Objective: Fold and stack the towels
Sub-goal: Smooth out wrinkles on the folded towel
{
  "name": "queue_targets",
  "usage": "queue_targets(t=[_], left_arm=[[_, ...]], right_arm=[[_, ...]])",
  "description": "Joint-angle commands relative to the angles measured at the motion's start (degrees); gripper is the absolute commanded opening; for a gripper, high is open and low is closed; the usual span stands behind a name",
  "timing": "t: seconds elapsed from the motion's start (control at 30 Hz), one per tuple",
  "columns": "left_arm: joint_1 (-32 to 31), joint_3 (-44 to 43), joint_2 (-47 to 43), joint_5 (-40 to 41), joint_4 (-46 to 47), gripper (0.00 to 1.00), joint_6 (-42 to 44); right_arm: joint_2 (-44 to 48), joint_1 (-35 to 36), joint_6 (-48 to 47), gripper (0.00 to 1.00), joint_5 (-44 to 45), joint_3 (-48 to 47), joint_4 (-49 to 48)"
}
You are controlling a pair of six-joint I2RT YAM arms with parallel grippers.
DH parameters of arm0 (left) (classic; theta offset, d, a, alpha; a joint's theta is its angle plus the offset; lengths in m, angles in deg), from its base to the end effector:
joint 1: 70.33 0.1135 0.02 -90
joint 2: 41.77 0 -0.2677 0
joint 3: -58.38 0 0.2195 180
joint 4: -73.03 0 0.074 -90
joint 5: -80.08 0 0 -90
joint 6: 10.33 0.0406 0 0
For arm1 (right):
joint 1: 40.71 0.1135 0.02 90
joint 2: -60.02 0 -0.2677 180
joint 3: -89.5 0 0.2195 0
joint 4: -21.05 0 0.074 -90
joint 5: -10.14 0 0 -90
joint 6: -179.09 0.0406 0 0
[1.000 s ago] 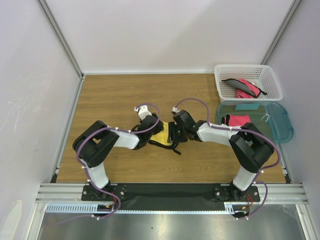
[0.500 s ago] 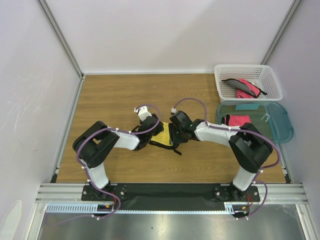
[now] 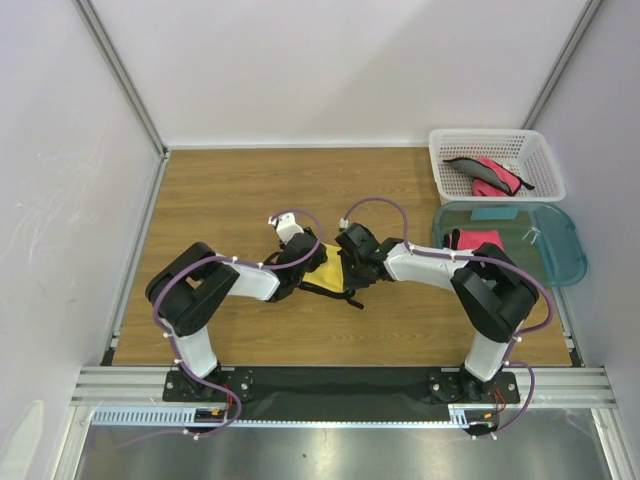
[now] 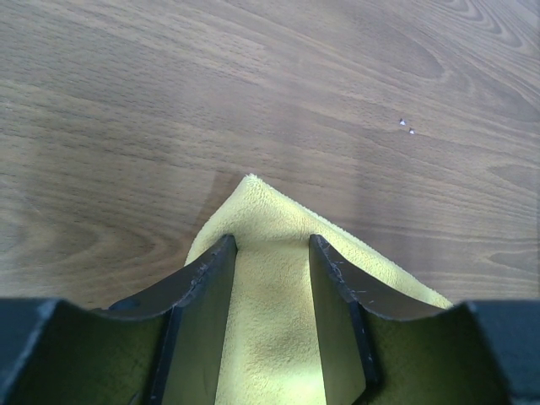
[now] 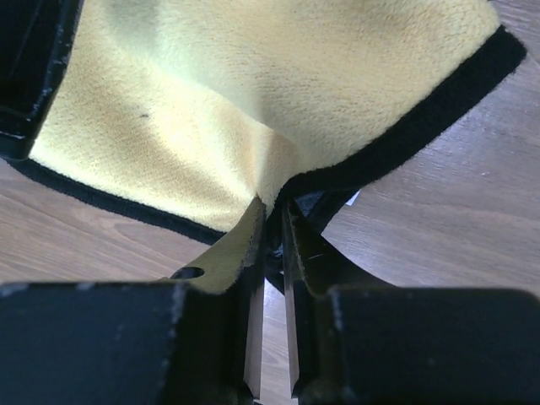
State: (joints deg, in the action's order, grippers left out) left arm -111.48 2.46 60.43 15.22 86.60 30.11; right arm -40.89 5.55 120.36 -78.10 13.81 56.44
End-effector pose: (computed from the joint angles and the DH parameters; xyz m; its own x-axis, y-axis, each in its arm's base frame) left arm 0.2534 -0.1985 0.1567 -0.5125 -0.4672 -0.7205 -0.0979 0.8654 -0.4915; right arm 0.2259 0.2343 0.1830 -0.8843 -0.1737 -0.4334 -0.2956 0.9267 0.2319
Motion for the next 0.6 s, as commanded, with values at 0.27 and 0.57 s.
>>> queue_targets(t=[0.27, 0.57], left_arm=[[0.0, 1.0, 0.9, 4.2, -5.6, 0.47, 0.4], [-0.3, 1.3, 0.5, 3.3, -3.6, 0.47, 4.0]], right_arm=[[5.5, 0.5, -0.1, 0.05, 1.1, -1.0, 9.6], [3.9, 0.5, 0.0, 0.23, -2.8, 1.8, 8.9]])
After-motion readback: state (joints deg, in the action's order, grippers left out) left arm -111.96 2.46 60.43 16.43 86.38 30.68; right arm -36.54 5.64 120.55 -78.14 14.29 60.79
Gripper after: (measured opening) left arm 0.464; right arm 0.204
